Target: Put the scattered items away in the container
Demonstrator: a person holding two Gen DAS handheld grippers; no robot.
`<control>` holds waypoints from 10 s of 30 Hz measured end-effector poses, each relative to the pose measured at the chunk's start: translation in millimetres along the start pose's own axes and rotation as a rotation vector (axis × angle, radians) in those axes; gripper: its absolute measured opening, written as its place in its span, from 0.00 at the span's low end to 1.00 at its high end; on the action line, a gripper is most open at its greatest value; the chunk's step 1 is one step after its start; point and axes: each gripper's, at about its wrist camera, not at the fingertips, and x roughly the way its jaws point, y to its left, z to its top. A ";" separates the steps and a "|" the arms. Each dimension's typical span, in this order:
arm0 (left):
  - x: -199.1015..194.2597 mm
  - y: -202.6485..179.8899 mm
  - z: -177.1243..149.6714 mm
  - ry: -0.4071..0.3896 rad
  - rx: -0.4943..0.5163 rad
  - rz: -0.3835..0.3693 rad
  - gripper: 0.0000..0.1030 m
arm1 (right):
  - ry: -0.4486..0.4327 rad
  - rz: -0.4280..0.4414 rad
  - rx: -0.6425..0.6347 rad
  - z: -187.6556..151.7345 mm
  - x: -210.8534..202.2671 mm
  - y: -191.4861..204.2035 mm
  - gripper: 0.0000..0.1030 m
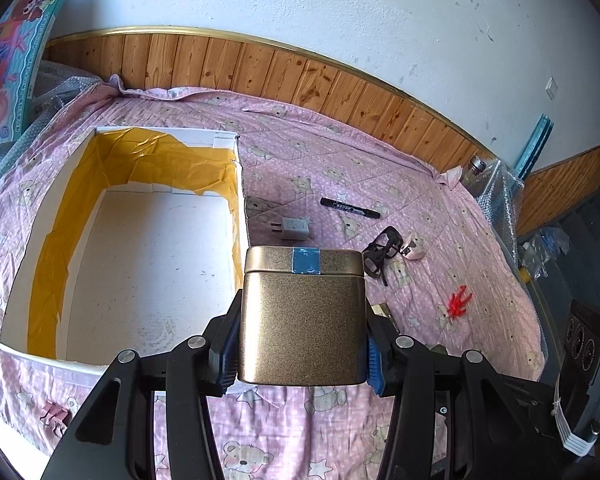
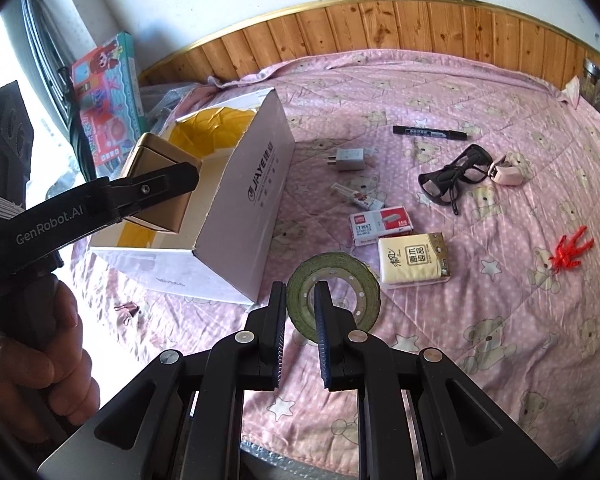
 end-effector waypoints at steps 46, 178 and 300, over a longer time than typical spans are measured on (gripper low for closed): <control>-29.9 113.1 29.7 -0.053 -0.171 0.095 0.49 | 0.008 0.149 -0.227 72.8 47.4 116.6 0.14; 45.9 -26.6 38.6 0.212 0.004 0.123 0.58 | 0.073 0.379 0.099 55.8 66.4 -18.0 0.28; 232.7 -52.1 -11.5 0.327 0.170 0.067 0.37 | 0.082 -0.106 0.211 35.8 97.4 -152.3 0.23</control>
